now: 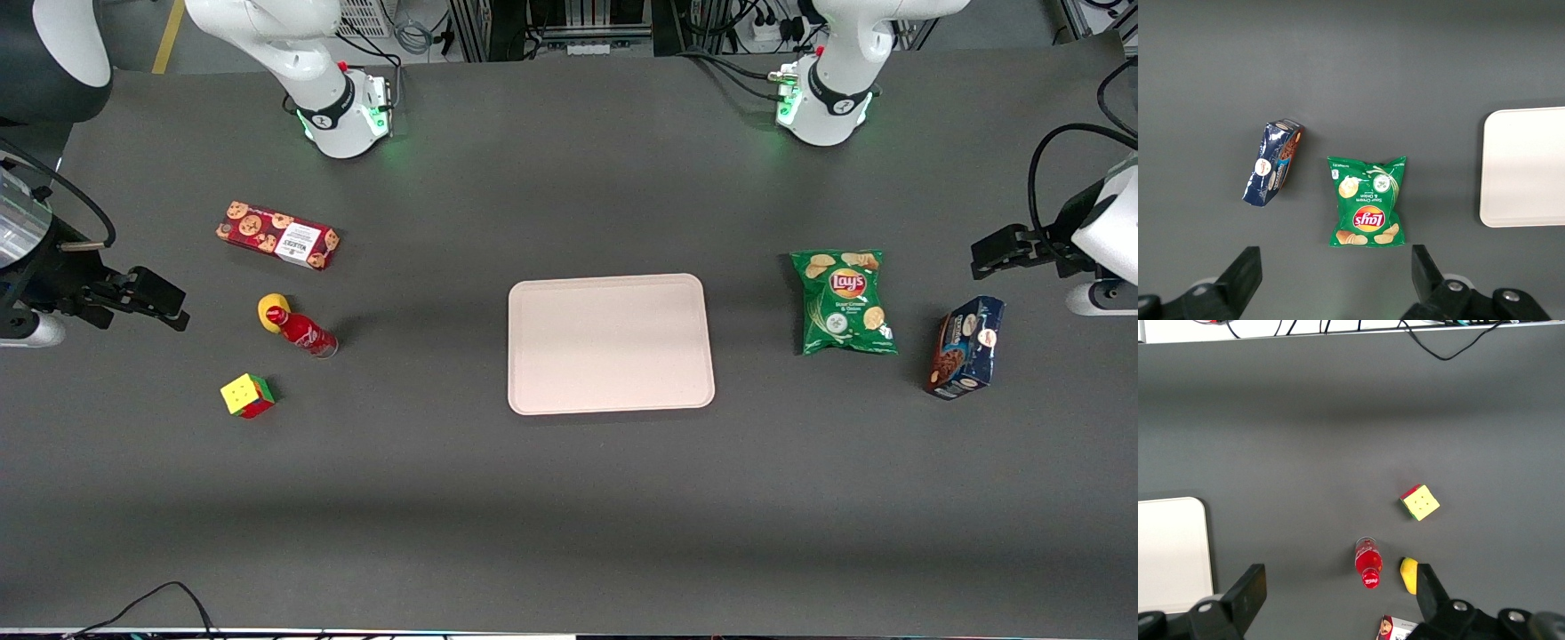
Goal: Place coke bottle on tray
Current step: 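Move the right gripper over the red Coca-Cola bottle and lower it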
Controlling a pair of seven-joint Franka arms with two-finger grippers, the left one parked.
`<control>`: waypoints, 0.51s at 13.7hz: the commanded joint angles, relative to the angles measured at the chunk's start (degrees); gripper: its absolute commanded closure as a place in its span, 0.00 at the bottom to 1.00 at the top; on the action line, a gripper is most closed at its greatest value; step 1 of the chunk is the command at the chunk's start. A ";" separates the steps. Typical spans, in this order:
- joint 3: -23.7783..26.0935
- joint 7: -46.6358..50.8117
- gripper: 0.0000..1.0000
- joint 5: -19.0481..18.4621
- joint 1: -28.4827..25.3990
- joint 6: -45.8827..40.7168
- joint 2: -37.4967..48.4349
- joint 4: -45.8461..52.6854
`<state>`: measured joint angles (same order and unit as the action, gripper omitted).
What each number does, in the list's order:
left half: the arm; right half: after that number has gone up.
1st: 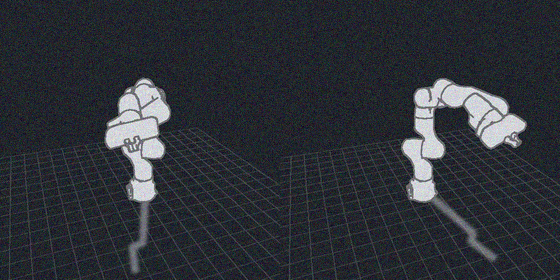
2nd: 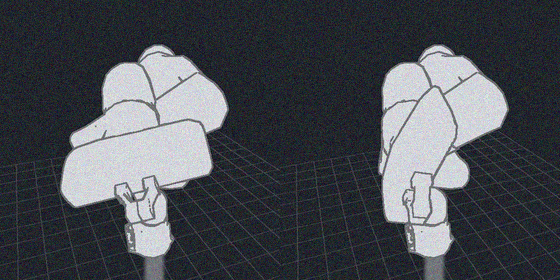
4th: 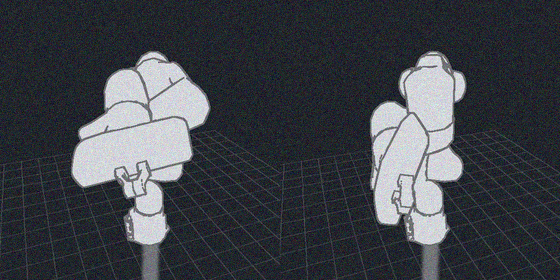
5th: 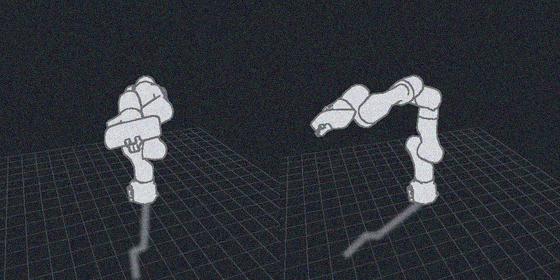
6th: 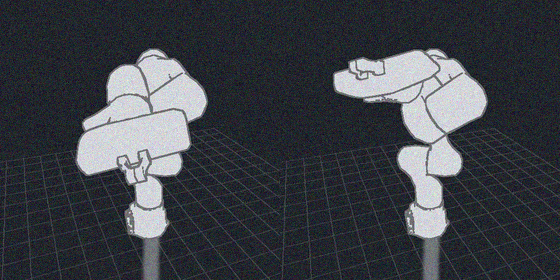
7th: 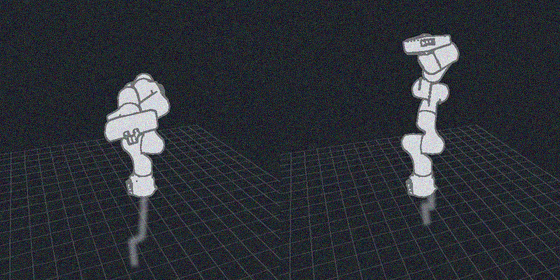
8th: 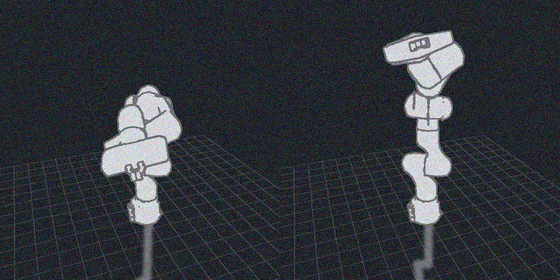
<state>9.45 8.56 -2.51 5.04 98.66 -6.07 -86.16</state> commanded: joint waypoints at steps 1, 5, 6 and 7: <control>0.13 0.94 0.00 -0.39 -0.21 -0.75 -0.70 0.47; 0.13 -1.86 0.00 -0.48 0.49 -1.10 -0.26 -2.76; 0.13 -1.96 0.00 -0.57 0.84 -0.23 1.13 -7.05; 0.13 -2.05 0.00 -0.57 1.54 1.86 3.41 -11.18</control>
<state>9.44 8.02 -2.51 5.25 97.66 -6.73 -88.10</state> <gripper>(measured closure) 0.000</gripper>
